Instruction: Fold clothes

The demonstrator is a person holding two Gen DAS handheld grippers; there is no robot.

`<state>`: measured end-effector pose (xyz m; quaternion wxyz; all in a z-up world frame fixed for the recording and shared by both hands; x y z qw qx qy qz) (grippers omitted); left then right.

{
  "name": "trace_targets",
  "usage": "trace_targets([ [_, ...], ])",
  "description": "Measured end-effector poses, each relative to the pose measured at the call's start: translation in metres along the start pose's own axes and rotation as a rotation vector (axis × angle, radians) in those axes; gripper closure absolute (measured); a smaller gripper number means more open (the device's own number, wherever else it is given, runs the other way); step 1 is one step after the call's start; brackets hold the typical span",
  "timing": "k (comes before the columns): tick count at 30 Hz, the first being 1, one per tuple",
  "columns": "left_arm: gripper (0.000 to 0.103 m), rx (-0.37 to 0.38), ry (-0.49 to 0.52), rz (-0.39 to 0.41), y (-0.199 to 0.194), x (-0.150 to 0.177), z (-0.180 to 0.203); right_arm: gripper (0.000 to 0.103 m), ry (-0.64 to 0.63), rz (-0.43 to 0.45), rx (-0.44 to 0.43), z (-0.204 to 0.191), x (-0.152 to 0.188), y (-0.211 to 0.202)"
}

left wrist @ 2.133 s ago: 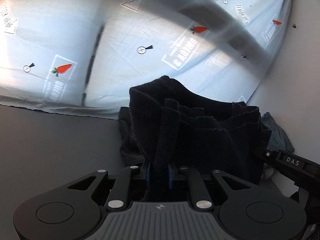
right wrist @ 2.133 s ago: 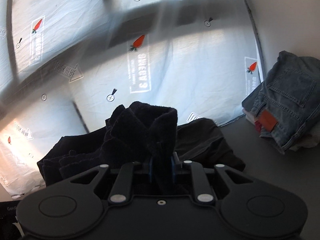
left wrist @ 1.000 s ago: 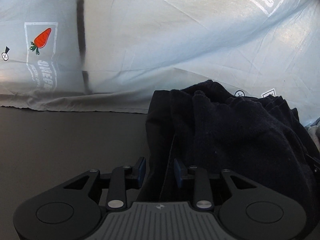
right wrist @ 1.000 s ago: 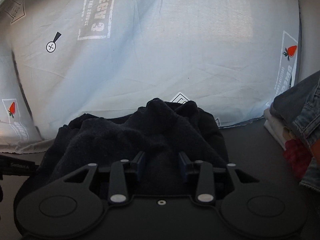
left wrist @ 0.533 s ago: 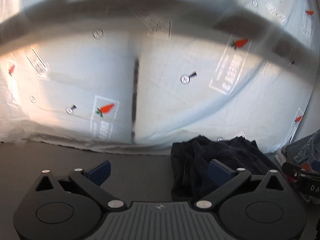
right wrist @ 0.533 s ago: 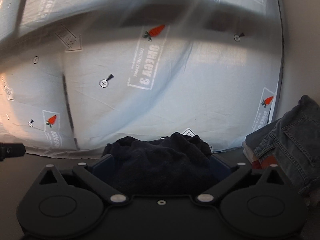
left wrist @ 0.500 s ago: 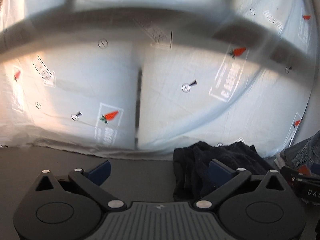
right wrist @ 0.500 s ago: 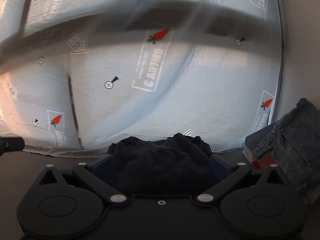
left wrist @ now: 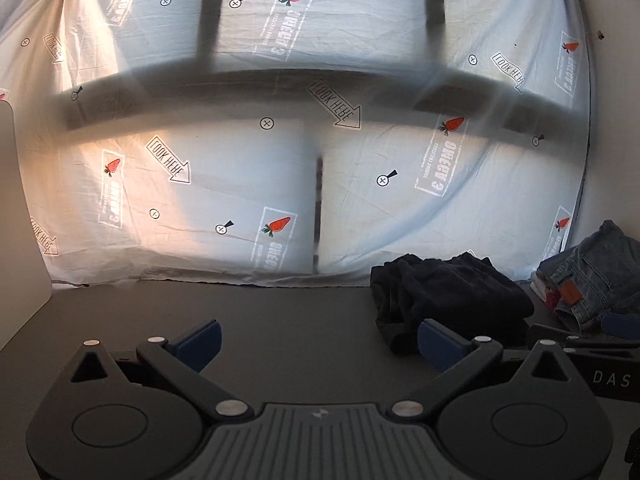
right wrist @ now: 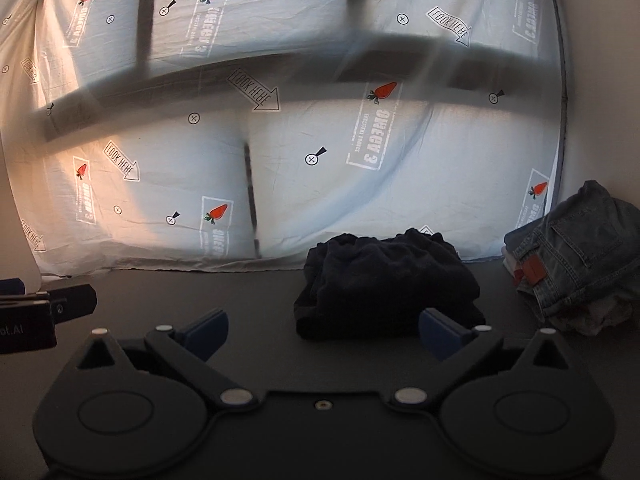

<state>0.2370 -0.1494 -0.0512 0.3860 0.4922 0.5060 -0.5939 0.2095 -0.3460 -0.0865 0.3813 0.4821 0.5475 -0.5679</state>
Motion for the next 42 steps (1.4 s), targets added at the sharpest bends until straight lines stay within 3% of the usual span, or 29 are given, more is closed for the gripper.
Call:
trace_targets([
  [10,0.000,-0.034,-0.033,-0.083,-0.100,0.048,-0.027,0.000,-0.029,-0.048,-0.030,-0.028,0.040,-0.112],
  [21,0.000,-0.019,-0.052,-0.104,-0.180,0.078,-0.015,0.000,-0.051,-0.065,-0.018,-0.029,0.075,-0.198],
  [29,0.000,-0.008,-0.016,-0.104,-0.211,0.086,-0.014,0.000,-0.025,-0.064,-0.021,-0.032,0.083,-0.223],
  [42,0.000,-0.014,-0.004,-0.090,-0.225,0.087,-0.019,0.000,-0.024,-0.049,-0.038,-0.040,0.087,-0.237],
])
Point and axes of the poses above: each gripper's, at about its wrist camera, not at the fingertips, and y roughly the way its jaws point, z to its right, x to its underside, the point moved 9 cm from there along y, roughly the way its jaws point, and after that the axes turned 11 degrees about z, right-handed, at the moved point
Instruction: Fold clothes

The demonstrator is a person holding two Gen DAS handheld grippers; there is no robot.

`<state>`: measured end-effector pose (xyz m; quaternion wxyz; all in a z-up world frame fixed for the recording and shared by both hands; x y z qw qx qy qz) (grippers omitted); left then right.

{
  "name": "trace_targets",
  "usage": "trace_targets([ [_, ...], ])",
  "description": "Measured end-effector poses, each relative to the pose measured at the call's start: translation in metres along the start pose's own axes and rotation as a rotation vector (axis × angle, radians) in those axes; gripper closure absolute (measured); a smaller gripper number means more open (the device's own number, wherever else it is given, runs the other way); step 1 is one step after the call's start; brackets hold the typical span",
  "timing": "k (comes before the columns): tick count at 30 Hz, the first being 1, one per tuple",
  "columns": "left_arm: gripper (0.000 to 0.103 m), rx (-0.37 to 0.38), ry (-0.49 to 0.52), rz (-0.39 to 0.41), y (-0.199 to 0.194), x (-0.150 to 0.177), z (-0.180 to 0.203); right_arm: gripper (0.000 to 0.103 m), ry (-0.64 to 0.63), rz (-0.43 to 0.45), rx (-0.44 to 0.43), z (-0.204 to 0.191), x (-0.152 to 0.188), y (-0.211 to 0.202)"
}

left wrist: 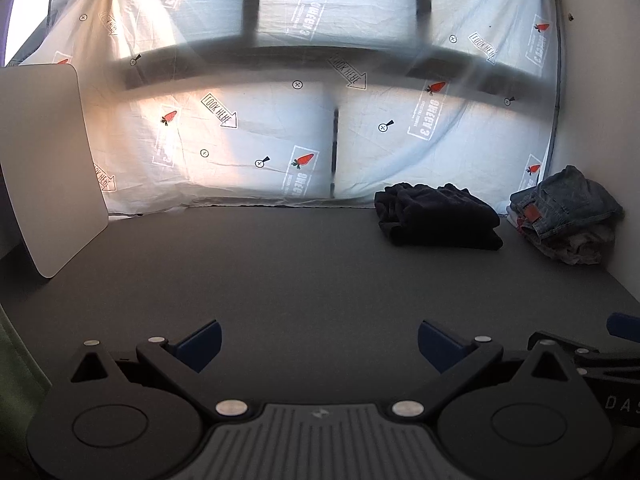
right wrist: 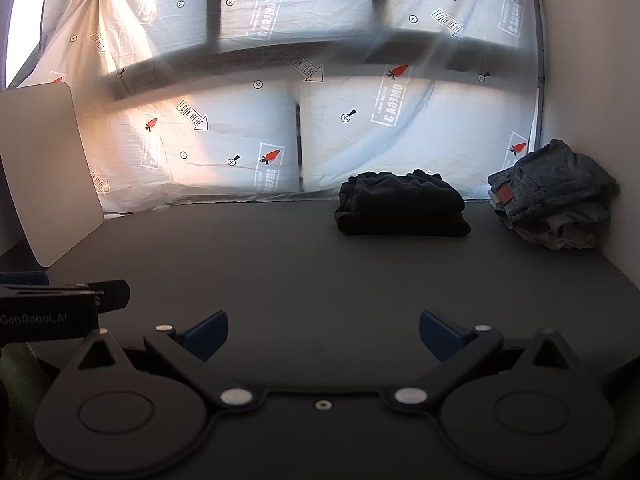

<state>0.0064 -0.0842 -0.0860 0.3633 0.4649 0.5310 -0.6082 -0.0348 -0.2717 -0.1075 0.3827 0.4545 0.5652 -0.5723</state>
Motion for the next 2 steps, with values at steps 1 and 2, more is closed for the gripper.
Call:
trace_targets([
  [1,0.000,0.001,0.000,0.001,-0.0004,-0.0001,0.0002,0.000,0.000,0.001,-0.001,0.0000,-0.0002,-0.0003],
  [2,0.000,0.001,0.000,0.002,-0.0007,-0.0003,0.0004,0.000,-0.001,0.002,-0.001,-0.0002,-0.0005,-0.0006],
])
Point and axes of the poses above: each gripper's, at about its wrist camera, not at the fingertips, and y roughly the way its jaws point, z to its right, x to its underside, the point moved 9 cm from there along y, roughly the way its jaws point, and after that the axes turned 11 degrees about z, right-handed, at the moved point
